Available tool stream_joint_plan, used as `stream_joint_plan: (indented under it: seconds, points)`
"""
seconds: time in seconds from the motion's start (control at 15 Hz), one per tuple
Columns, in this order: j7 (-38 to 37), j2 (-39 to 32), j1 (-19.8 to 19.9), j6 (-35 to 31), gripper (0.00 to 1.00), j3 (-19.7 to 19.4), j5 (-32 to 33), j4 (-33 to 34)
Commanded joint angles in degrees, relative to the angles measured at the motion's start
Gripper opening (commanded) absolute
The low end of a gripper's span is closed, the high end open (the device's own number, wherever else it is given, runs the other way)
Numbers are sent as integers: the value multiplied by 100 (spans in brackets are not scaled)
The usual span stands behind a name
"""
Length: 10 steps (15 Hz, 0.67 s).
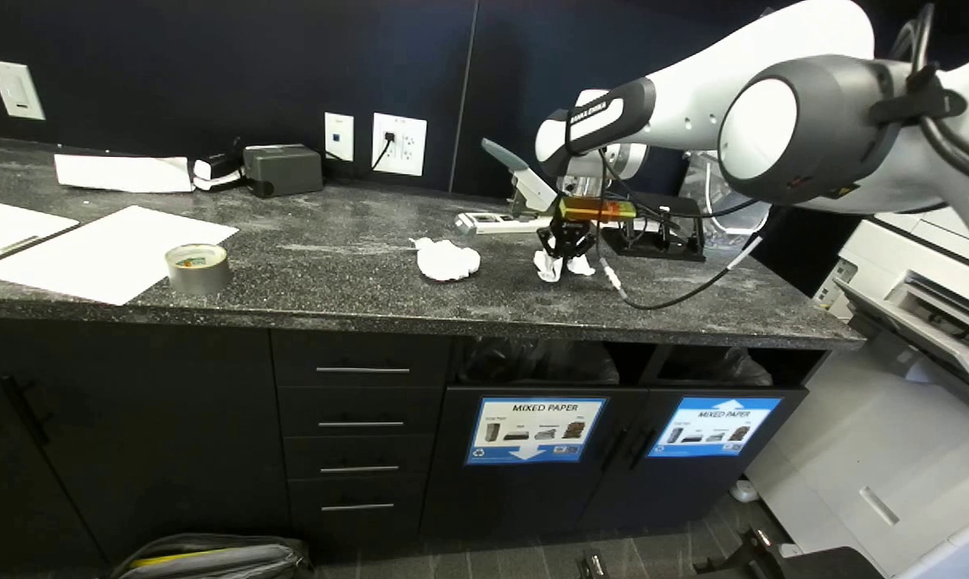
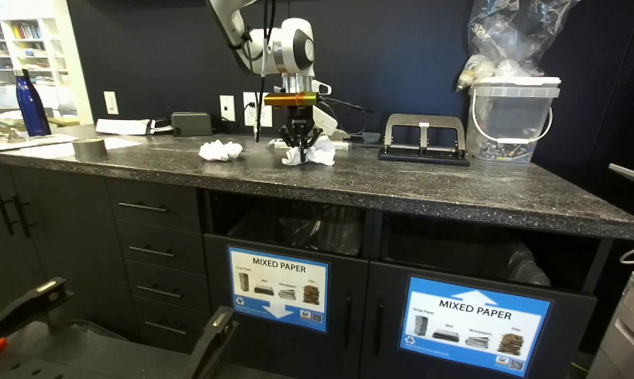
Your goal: Put the papers in the first bin
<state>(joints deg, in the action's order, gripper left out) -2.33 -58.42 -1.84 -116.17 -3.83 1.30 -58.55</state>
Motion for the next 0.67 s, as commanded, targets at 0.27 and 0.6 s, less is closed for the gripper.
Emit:
stream_joint_plan:
  seconds: [0.27,0.6]
  points:
    - [1393,1595,513,-427,11,84,434,-2376]
    - [1772,2484,893,-785,10,16,427,-3697]
